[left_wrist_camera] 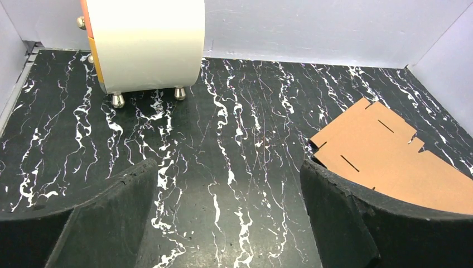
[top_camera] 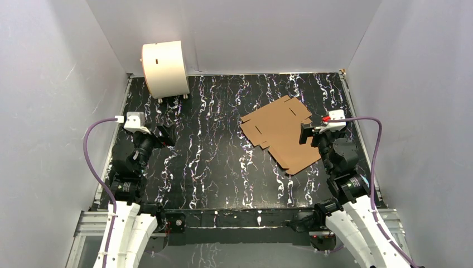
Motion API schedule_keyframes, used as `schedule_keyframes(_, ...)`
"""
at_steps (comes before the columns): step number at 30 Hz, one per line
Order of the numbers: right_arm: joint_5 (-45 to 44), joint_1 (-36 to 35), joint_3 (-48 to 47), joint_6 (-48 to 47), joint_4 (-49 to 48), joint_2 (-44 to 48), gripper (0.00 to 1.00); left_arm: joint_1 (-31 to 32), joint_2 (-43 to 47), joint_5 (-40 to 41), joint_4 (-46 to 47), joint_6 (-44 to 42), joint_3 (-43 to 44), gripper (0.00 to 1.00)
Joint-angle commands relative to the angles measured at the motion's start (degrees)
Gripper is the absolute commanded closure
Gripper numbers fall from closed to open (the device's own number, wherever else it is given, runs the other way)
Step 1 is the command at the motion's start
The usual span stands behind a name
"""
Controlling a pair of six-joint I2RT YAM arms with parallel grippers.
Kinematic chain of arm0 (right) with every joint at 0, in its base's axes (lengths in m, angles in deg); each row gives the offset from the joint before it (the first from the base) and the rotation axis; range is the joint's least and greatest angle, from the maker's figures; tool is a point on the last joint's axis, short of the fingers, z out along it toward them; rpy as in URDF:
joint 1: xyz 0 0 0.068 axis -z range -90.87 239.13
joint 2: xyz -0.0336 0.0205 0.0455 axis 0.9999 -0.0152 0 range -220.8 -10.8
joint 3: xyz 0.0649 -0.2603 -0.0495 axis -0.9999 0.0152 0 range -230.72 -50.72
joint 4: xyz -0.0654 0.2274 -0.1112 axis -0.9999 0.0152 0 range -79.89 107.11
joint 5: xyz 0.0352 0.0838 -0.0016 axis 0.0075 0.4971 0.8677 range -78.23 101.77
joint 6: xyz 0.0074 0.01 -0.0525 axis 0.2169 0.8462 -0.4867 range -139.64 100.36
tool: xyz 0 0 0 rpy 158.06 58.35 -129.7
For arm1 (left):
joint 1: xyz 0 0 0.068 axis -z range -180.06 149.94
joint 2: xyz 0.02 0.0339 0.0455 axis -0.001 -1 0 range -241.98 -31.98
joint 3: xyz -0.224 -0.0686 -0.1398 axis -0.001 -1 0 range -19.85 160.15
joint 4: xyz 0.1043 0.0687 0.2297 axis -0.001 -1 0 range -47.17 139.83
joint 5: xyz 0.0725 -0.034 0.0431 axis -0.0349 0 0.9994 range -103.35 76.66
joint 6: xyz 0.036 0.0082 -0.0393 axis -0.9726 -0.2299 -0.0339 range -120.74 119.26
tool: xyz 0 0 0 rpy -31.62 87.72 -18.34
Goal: Fold the paper box
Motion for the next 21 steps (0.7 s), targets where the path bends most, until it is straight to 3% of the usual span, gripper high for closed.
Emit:
schedule_keyframes(1,-0.15,-0.35,-0.91,-0.72,-4.05,0.97,0.02,0.19,0.45,0.25,2.52,0.38,-0.11,0.04)
schedule_keyframes(13,-2.62,-0.36,-2.71,2.41,-2.34,1.35,0.01,2.28,1.9,1.74,1.74,1.06,-0.38,0.04)
schedule_keyframes(21,3.51,-0.36,-8.7,5.86,6.24,-5.61,0.01,2.75,1.92,4.29,-2.92,4.94,1.35,0.04)
